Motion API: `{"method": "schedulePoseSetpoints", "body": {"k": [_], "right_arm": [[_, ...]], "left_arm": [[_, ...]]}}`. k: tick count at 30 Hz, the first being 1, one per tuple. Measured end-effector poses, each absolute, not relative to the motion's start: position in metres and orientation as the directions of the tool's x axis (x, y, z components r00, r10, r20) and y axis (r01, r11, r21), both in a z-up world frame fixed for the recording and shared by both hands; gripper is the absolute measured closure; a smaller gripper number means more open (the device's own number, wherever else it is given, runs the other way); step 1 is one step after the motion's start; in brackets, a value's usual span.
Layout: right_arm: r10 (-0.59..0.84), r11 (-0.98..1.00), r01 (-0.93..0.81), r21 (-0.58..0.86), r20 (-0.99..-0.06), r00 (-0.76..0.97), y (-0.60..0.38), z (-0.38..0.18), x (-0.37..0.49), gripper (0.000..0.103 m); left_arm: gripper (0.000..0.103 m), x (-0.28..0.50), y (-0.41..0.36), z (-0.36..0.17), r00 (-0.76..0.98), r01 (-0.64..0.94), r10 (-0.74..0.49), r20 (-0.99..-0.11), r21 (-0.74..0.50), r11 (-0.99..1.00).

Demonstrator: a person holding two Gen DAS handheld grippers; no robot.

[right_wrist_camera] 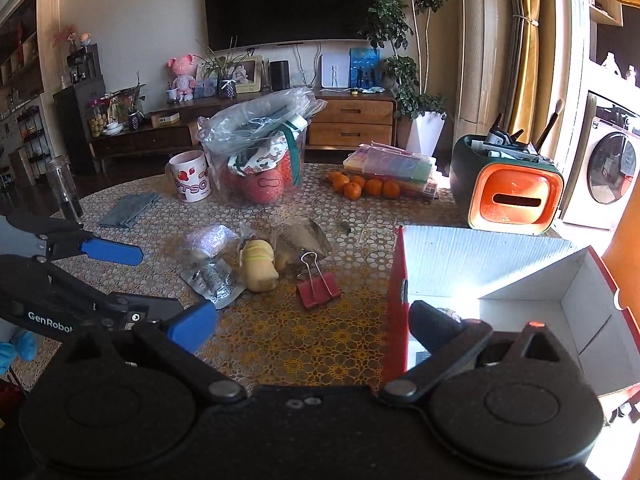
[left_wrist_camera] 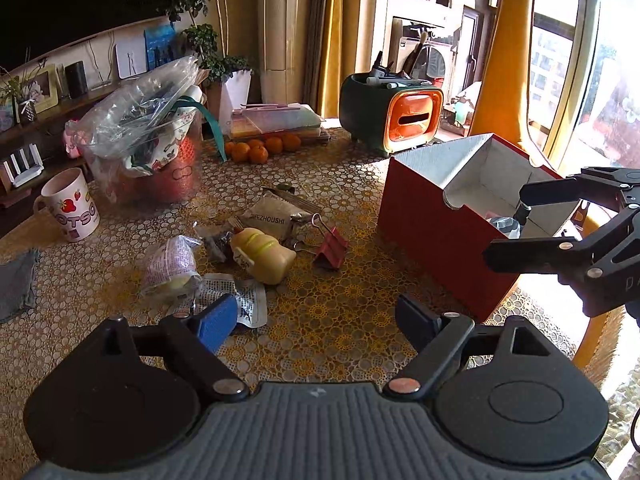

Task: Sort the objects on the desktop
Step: 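Lift both tools out of the box and move back over the table, then grasp the pink-printed packet with the left tool while the right tool grasps the yellow squishy toy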

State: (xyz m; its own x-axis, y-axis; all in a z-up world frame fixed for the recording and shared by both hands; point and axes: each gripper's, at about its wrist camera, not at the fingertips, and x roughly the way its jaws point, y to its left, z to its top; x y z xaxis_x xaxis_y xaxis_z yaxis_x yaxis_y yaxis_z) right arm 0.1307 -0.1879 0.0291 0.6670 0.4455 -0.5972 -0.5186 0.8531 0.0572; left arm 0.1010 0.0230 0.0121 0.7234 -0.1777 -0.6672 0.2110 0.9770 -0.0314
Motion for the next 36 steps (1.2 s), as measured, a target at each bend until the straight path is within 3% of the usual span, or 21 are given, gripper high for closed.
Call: {"method": "schedulePoseSetpoints", "body": {"k": [5, 24, 36], "right_arm": [[0.454, 0.840, -0.541, 0.046, -0.606, 0.653, -0.171, 0.023, 0.133, 0.001], [0.482, 0.796, -0.604, 0.046, -0.651, 0.586, -0.110, -0.013, 0.183, 0.001], [0.500, 0.772, -0.633, 0.055, -0.668, 0.551, -0.074, -0.036, 0.223, 0.002]], "left_arm": [[0.001, 0.099, 0.043, 0.001, 0.731, 0.187, -0.163, -0.663, -0.035, 0.982], [0.001, 0.170, 0.122, -0.033, 0.707, 0.012, -0.034, -0.706, -0.036, 0.999], [0.001, 0.236, 0.142, -0.055, 0.658, -0.017, 0.001, -0.753, -0.013, 1.000]]}}
